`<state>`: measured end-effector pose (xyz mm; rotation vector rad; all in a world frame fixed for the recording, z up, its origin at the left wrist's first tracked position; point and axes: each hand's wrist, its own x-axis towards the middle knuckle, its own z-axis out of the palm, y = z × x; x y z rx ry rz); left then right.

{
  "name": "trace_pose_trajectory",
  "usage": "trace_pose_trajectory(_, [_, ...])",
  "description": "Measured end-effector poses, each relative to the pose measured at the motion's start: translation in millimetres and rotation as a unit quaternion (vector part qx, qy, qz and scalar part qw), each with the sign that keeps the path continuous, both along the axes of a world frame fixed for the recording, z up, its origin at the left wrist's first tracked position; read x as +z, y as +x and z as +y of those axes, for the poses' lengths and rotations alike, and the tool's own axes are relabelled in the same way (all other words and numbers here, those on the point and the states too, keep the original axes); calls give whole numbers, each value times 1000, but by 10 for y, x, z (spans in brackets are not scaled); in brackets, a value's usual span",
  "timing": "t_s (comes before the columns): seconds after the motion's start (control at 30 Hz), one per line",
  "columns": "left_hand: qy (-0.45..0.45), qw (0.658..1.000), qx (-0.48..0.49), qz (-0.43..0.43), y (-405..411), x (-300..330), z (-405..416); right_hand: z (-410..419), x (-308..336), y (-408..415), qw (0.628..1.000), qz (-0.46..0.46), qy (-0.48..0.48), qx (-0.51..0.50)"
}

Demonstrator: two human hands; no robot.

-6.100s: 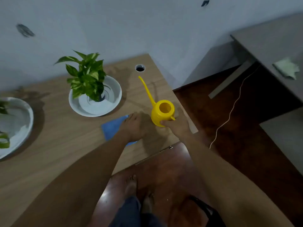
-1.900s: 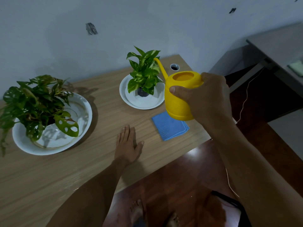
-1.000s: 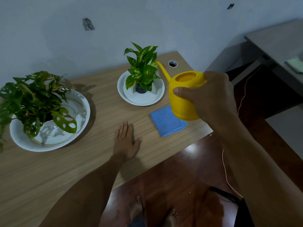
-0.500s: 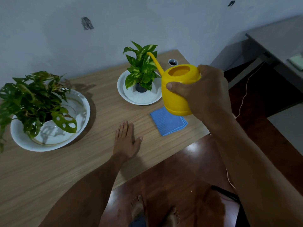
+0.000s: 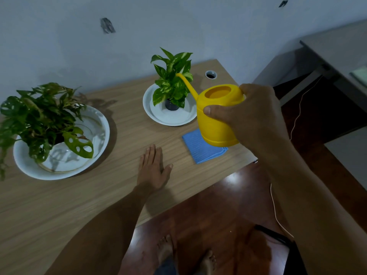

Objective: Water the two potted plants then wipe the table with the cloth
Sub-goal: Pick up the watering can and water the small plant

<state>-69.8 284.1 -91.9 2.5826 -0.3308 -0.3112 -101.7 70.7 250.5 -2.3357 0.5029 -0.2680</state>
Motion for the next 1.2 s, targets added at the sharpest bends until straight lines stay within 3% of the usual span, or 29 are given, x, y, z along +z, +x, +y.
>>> trace_pose_trajectory(0.4, [9, 1000, -5, 5, 19, -2, 7, -22, -53, 24, 998, -42, -1, -44])
trace_pose_trajectory(1.2, [29, 999, -9, 16, 31, -7, 0, -120, -251, 74, 999, -50, -15, -8])
